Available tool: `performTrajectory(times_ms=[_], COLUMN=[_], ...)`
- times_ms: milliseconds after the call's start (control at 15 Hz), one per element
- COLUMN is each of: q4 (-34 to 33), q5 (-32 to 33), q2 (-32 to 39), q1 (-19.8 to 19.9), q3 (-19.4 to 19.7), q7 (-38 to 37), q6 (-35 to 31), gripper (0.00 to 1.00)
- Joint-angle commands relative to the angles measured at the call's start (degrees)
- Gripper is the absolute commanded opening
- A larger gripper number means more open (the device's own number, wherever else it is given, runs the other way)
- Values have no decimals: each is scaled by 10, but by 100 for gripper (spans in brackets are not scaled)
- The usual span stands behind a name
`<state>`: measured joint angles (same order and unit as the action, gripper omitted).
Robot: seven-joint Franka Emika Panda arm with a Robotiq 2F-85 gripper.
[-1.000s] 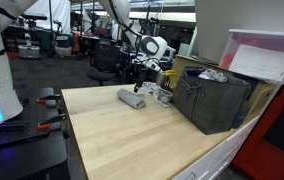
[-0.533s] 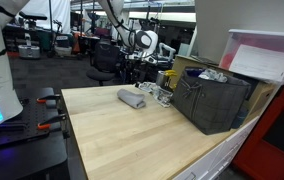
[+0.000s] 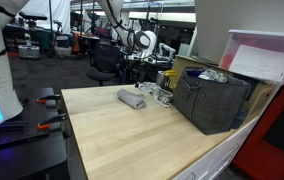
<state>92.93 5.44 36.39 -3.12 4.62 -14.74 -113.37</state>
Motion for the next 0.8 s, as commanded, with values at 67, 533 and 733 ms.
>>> performTrajectory(times_ms=[67, 533, 733], q4=[-1, -8, -15], q5=[-36, -58, -49], q2=[12, 64, 88], q1=[43, 84, 87], q3=[-28, -93, -103], q7=[97, 319, 377], q6=[-75, -136, -123], gripper=[100, 100, 100])
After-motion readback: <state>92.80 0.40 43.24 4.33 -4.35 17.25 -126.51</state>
